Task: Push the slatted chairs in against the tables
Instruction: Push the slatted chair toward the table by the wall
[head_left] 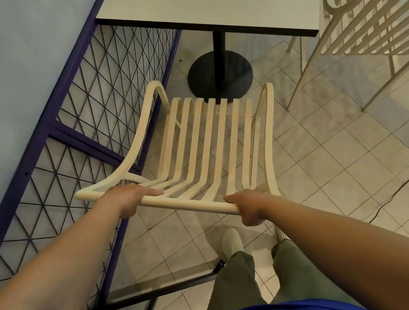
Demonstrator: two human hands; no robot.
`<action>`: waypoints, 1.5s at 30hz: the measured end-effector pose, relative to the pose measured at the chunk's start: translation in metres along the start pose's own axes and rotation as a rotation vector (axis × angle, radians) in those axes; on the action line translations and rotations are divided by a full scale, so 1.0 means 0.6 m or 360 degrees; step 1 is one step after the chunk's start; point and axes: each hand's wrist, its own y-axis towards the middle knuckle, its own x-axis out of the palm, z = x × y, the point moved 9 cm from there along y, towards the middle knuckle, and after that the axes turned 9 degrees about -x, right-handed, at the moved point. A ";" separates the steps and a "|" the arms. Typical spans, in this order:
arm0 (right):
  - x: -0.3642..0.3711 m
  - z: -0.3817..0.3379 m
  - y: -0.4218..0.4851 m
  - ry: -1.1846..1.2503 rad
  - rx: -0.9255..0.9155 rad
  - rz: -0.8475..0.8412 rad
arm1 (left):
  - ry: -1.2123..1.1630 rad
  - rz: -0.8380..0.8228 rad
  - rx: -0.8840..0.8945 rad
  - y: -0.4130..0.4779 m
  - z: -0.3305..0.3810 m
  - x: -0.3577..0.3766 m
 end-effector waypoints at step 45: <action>0.050 -0.061 0.030 -0.0017 0.0008 -0.0060 | 0.0022 -0.0042 -0.0085 -0.020 -0.053 0.050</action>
